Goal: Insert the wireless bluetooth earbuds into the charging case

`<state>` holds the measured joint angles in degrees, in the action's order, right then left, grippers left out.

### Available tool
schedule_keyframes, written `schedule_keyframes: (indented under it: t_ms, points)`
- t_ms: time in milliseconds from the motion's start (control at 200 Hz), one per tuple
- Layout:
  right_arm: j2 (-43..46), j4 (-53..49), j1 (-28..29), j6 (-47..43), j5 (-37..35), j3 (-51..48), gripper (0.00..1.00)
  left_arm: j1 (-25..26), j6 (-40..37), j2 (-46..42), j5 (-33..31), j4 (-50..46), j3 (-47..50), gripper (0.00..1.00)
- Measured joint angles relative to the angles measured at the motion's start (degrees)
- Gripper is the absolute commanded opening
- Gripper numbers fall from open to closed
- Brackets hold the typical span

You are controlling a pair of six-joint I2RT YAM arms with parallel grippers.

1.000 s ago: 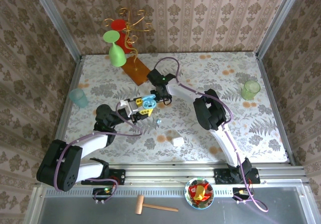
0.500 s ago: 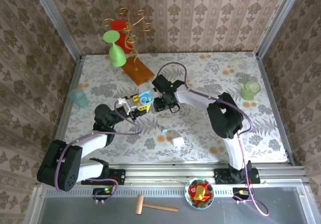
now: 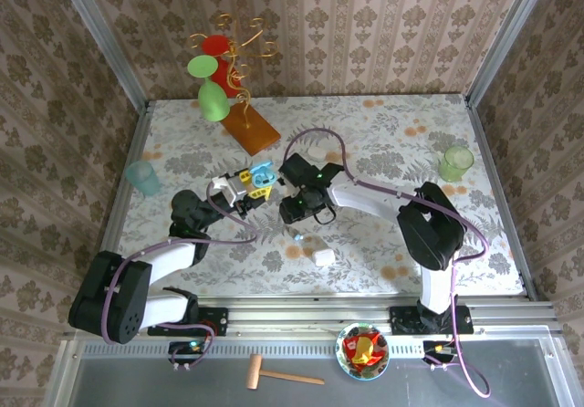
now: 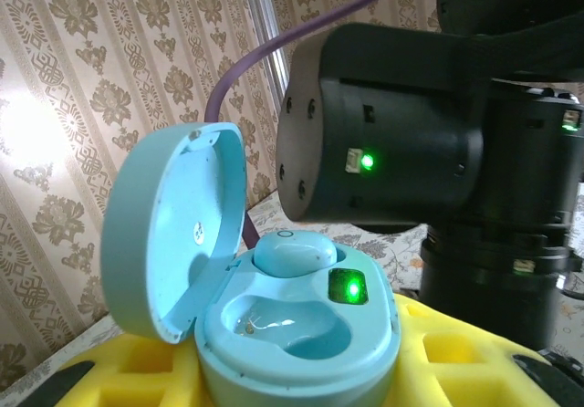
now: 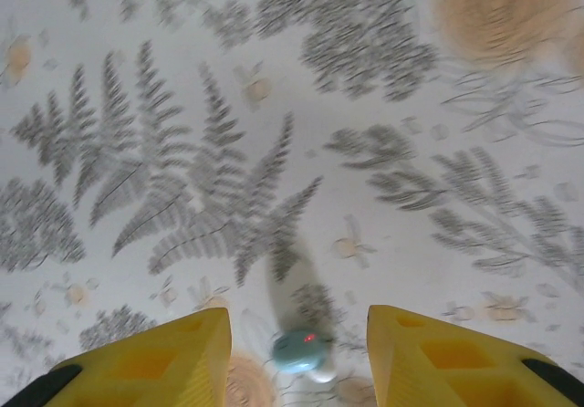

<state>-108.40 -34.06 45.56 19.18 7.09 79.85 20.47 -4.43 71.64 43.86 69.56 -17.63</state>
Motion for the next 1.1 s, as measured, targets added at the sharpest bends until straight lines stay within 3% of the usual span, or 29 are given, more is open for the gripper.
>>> schedule_keyframes:
  t_ms: [405, 1100]
  points:
    - [-6.78, 0.13, 0.07, -5.55, 6.64, -1.33, 0.44, -0.31, 1.18, 0.09, -0.20, 0.37, 0.26, 0.23]
    - [-3.02, 4.17, -1.05, -5.79, 13.51, -8.17, 0.41, -0.31, 2.27, 0.31, -0.17, 0.39, 0.26, 0.23]
